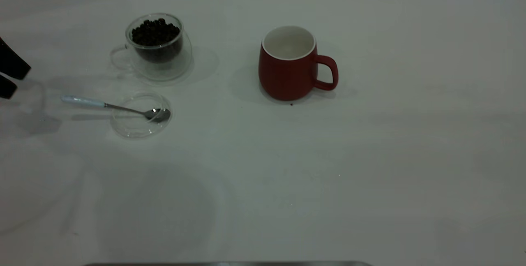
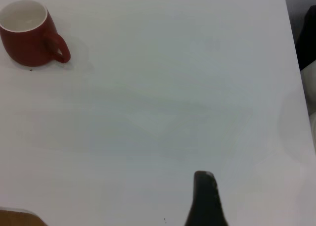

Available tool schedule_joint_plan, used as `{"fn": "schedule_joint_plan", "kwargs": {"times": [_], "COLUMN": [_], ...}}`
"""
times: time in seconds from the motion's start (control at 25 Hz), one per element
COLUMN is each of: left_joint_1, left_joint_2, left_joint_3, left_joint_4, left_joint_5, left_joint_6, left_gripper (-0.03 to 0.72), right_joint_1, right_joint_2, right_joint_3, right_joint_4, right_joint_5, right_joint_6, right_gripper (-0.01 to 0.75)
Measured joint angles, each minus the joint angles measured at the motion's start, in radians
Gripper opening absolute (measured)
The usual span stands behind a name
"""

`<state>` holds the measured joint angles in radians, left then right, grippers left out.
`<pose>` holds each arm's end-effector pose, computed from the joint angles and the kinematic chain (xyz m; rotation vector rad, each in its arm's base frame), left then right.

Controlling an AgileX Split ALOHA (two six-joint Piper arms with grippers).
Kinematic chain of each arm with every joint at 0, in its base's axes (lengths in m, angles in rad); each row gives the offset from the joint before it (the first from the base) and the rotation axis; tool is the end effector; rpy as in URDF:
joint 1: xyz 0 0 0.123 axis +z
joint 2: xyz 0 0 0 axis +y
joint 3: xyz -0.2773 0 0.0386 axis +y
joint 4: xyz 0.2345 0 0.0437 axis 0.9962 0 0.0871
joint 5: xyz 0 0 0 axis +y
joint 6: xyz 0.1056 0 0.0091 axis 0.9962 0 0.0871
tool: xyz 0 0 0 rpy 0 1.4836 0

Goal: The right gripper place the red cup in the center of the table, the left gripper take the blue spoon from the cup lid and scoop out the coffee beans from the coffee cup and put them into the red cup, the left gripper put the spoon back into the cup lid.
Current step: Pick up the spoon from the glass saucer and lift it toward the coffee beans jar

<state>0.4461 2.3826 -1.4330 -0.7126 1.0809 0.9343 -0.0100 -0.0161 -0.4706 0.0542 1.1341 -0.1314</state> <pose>0.3677 0.1080 0.0367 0.0330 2.9010 -0.9817 -0.0014 0.0052 0.2491 -0.1337 2.1255 -0.0176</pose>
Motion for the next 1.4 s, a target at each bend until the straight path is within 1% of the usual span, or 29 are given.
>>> {"fn": "schedule_joint_plan", "kwargs": {"times": [0.24, 0.4, 0.68, 0.88, 1.4], "left_joint_1": [0.000, 0.000, 0.000, -0.006, -0.109], "left_joint_2": [0.108, 0.162, 0.211, 0.219, 0.278], "left_joint_3": [-0.101, -0.141, -0.152, -0.154, -0.161], "left_joint_4": [0.000, -0.011, -0.137, -0.168, -0.203], "left_joint_5": [0.040, 0.056, 0.070, 0.072, 0.073], "left_joint_6": [0.005, 0.010, 0.098, 0.106, 0.111], "left_gripper": [0.582, 0.582, 0.582, 0.582, 0.582], "right_joint_1": [0.000, 0.000, 0.000, 0.000, 0.000], "right_joint_2": [0.000, 0.000, 0.000, 0.000, 0.000], "right_joint_3": [0.000, 0.000, 0.000, 0.000, 0.000], "right_joint_4": [0.000, 0.000, 0.000, 0.000, 0.000], "right_joint_5": [0.000, 0.000, 0.000, 0.000, 0.000], "right_joint_6": [0.000, 0.000, 0.000, 0.000, 0.000], "right_gripper": [0.588, 0.588, 0.588, 0.588, 0.588]}}
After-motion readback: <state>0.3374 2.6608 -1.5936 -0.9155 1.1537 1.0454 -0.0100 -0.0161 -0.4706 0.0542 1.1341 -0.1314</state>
